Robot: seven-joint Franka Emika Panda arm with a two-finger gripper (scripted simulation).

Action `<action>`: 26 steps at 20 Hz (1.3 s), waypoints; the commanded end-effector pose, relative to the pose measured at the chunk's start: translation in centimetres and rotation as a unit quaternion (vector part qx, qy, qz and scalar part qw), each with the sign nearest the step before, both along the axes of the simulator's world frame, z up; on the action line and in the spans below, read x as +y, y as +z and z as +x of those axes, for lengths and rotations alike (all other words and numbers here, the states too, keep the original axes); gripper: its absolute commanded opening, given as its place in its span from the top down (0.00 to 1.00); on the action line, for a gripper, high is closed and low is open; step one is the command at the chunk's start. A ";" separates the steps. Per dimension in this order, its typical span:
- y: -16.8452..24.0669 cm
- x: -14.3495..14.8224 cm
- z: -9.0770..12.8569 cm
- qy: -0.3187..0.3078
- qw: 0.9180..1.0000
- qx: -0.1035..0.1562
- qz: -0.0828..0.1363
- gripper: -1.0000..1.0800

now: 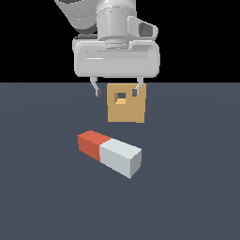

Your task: Insert the peg into the horizontal hole in a box.

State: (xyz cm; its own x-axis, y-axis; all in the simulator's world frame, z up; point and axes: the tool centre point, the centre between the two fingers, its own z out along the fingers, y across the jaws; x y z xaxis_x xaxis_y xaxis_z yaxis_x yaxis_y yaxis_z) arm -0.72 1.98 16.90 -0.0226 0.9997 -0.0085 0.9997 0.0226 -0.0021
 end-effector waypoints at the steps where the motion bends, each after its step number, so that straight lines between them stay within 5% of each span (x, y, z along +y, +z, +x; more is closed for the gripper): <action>1: 0.0 0.0 0.0 0.000 1.000 0.000 0.000 0.04; 16: -1.4 -1.1 -0.3 0.069 0.998 0.000 0.001 0.04; 26: -3.8 -3.0 -0.5 0.181 0.983 0.000 0.002 0.04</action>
